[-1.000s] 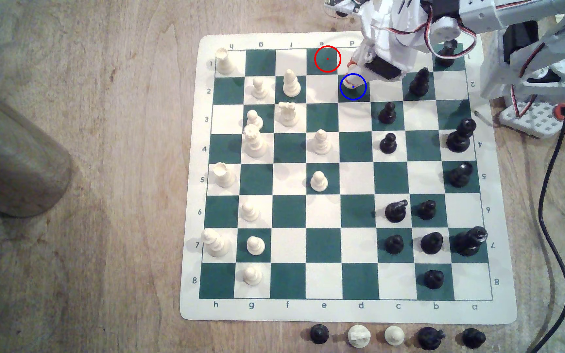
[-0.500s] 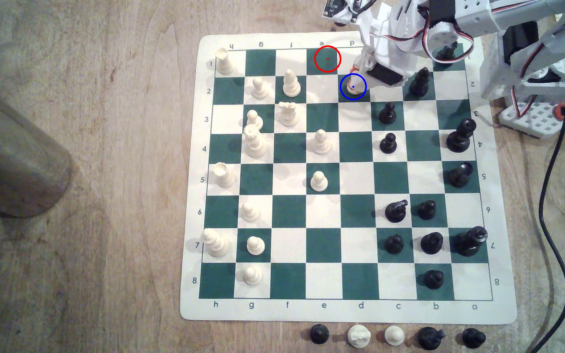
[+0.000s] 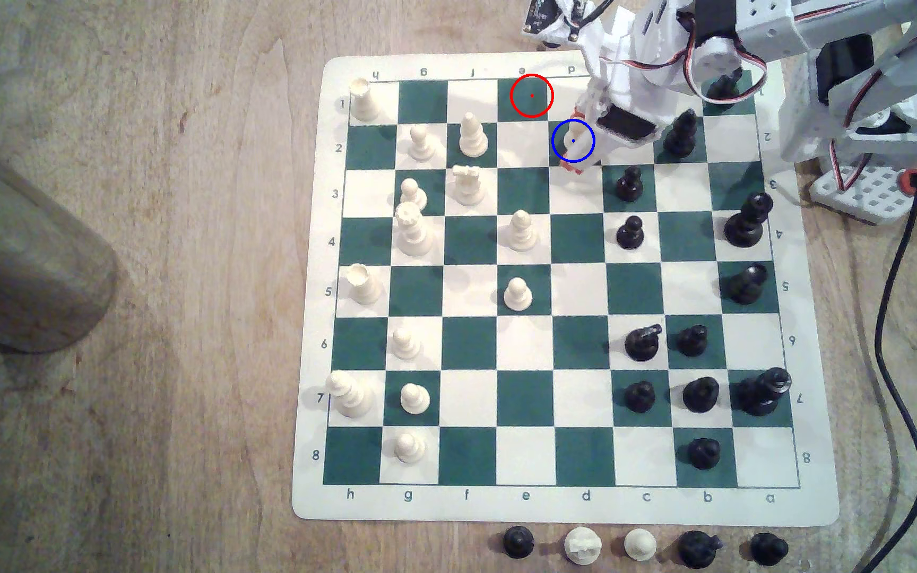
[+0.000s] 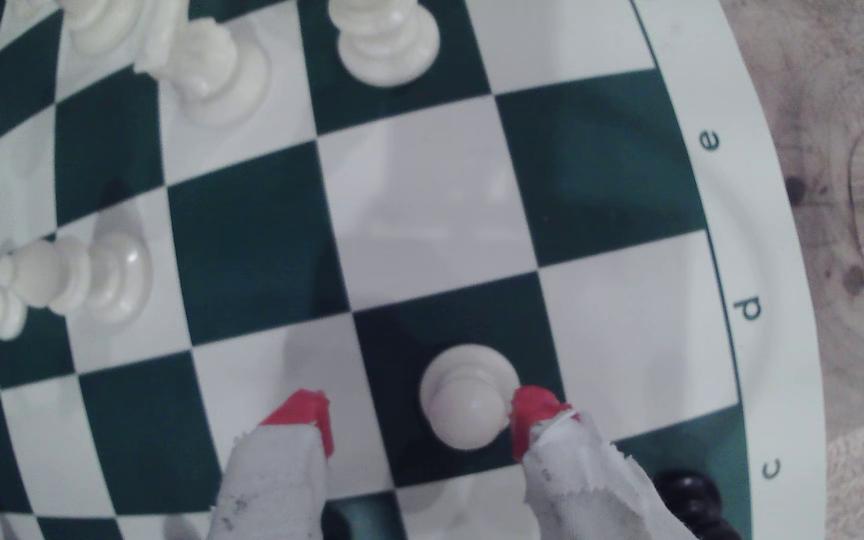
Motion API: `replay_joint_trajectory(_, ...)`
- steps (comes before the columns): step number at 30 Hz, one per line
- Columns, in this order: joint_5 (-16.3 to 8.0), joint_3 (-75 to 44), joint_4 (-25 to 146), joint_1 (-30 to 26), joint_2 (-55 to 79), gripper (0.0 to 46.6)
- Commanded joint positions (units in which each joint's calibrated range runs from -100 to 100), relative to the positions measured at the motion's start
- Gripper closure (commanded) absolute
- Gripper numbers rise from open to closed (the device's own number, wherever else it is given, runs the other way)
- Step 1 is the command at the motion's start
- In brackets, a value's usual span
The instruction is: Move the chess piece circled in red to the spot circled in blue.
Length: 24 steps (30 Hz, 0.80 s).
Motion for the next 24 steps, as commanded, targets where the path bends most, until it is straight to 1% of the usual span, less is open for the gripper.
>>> replay_joint_trajectory(1, 0.24, -0.99, 2.58, 0.6, -2.68, 26.7)
replay_joint_trajectory(8, 0.29, -2.35, 10.19, 0.13, -9.55, 25.5)
replay_joint_trajectory(12, 0.24, -3.62, 18.96, -1.51, -16.6, 25.9)
replay_joint_trajectory(15, -0.1, -2.99, 24.12, -3.39, -23.05, 25.2)
replay_joint_trajectory(21, -0.39, -3.9, 29.28, -3.7, -27.72, 24.3)
replay_joint_trajectory(22, -0.39, -4.35, 29.77, -3.55, -28.74, 25.7)
replay_joint_trajectory(24, -0.73, -4.8, 29.93, -3.47, -30.1, 31.1)
